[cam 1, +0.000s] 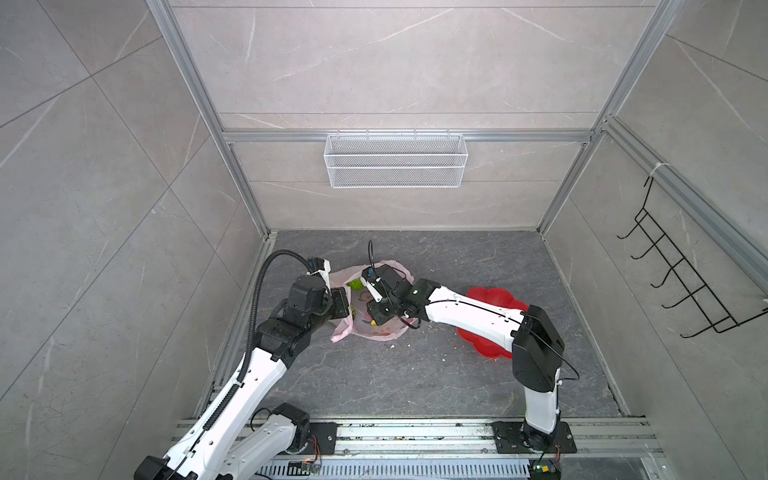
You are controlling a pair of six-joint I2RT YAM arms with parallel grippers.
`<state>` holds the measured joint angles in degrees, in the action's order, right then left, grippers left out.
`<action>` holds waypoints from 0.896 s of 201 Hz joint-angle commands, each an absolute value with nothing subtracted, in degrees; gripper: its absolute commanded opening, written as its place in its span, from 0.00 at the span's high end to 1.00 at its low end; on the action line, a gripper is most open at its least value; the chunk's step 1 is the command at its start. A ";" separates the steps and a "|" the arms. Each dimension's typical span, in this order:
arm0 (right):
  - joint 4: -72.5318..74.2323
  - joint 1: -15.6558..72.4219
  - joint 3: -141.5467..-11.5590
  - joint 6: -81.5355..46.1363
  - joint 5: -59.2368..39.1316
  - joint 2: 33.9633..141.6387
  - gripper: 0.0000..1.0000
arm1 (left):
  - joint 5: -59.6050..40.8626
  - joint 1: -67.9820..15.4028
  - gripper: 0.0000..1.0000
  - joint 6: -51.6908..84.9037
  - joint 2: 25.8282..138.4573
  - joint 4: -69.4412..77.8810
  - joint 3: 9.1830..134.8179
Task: Take the fake fruits out of the plastic bag
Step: 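Move the right gripper back over the bag opening, then lower the open right gripper into the bag toward the cream pear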
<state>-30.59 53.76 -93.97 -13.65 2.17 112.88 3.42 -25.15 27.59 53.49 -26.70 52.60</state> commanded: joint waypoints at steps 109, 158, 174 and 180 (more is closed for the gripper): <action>-27.45 52.47 -97.65 -10.33 11.22 122.33 0.55 | 2.05 -25.40 1.00 26.65 53.17 -22.55 54.98; -24.76 50.59 -97.34 -11.64 12.08 122.61 0.54 | 0.71 -25.40 1.00 26.10 53.57 -21.97 55.06; -24.03 50.03 -97.64 -11.87 13.36 122.80 0.52 | -0.06 -25.40 1.00 25.83 53.49 -22.06 54.72; -23.83 49.93 -97.93 -11.87 13.96 122.95 0.51 | -0.38 -25.40 1.00 25.75 53.44 -22.09 54.64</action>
